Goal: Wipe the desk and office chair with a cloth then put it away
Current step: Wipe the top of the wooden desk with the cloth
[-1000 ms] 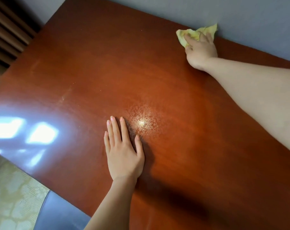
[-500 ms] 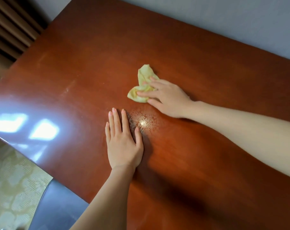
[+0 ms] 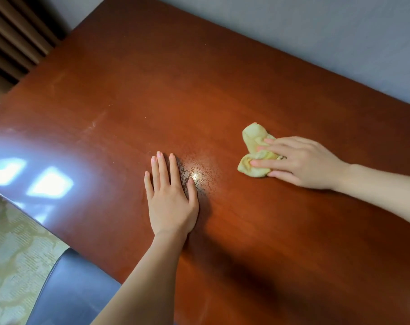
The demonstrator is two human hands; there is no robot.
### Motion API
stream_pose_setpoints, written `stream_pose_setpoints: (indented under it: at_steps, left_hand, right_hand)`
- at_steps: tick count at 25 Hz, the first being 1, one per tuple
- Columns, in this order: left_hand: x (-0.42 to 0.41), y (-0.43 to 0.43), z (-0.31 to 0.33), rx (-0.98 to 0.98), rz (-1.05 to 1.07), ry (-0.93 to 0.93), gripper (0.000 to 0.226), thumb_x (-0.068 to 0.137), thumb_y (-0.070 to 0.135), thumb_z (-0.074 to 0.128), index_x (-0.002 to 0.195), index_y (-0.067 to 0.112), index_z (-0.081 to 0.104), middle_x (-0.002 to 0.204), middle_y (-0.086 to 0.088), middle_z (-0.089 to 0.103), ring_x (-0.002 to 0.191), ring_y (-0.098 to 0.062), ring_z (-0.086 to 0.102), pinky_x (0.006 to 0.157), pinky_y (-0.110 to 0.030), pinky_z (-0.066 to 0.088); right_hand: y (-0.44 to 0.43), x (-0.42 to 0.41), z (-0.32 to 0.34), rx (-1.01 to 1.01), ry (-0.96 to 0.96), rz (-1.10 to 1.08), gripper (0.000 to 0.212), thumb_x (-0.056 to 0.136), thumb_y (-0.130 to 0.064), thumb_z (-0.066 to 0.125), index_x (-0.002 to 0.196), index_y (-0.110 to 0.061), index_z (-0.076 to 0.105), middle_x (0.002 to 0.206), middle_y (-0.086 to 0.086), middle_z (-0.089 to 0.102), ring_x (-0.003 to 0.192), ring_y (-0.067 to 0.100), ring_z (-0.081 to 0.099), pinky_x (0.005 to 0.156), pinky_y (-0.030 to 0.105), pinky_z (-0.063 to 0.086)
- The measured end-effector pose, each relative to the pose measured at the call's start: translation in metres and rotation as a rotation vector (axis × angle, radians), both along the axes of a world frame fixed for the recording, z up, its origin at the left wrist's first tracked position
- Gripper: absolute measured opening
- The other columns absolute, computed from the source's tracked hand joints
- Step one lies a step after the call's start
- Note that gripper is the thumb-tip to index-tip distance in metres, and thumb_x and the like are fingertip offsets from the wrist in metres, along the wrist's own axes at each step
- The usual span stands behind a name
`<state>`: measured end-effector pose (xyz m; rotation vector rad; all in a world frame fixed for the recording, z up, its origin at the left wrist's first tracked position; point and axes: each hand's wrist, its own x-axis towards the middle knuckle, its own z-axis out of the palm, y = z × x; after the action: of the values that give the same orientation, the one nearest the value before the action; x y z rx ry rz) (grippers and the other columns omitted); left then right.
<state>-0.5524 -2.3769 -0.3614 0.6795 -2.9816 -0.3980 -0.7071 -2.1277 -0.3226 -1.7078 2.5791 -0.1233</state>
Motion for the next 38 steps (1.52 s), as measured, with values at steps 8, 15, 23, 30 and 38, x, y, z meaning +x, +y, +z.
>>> stream_pose_setpoints:
  at_steps: [8,15,23,30,38]
  left_hand:
    - [-0.002,0.0,0.001,0.003,-0.006,-0.021,0.066,0.093,0.046,0.012,0.152,0.016,0.009,0.16,-0.006,-0.001,0.147,-0.017,-0.009,0.119,-0.037,-0.006]
    - [-0.004,-0.004,0.0,-0.013,-0.017,-0.018,0.065,0.096,0.045,0.016,0.152,0.014,0.005,0.16,-0.008,-0.002,0.147,-0.02,-0.01,0.118,-0.037,-0.01]
    - [0.025,-0.02,0.007,-0.001,-0.253,-0.032,0.066,0.098,0.047,0.016,0.151,0.016,-0.007,0.159,-0.009,-0.012,0.142,-0.022,-0.023,0.114,-0.035,-0.017]
    - [0.139,-0.024,0.011,-0.159,-0.218,-0.094,0.064,0.097,0.045,0.015,0.149,0.008,0.022,0.157,-0.014,0.018,0.146,-0.031,0.009,0.115,-0.052,0.008]
    - [0.222,-0.026,0.022,-0.137,0.041,-0.249,0.066,0.091,0.05,-0.009,0.144,0.012,-0.016,0.159,-0.01,-0.009,0.14,-0.027,-0.025,0.11,-0.048,-0.02]
  right_hand:
    - [-0.045,-0.068,-0.012,-0.099,-0.066,-0.569,0.034,0.095,-0.031,0.052,0.128,-0.029,0.059,0.134,0.011,0.052,0.124,0.037,0.045,0.098,0.047,0.039]
    - [-0.121,-0.045,-0.025,-0.172,-0.201,-0.856,0.04,0.098,-0.03,0.043,0.137,-0.034,0.048,0.149,0.005,0.038,0.141,0.028,0.025,0.111,0.039,0.023]
    - [-0.119,0.078,-0.024,-0.084,-0.212,-0.583,0.041,0.1,-0.03,0.041,0.141,-0.038,0.041,0.153,0.002,0.032,0.145,0.023,0.016,0.114,0.04,0.021]
    - [-0.082,0.186,-0.018,-0.066,-0.252,-0.072,0.04,0.093,-0.02,0.059,0.131,-0.031,0.057,0.142,0.004,0.048,0.138,0.027,0.034,0.109,0.041,0.03]
    - [-0.109,0.186,-0.002,0.121,-0.304,0.492,0.04,0.094,-0.015,0.058,0.132,-0.025,0.056,0.146,0.007,0.044,0.14,0.021,0.024,0.114,0.042,0.029]
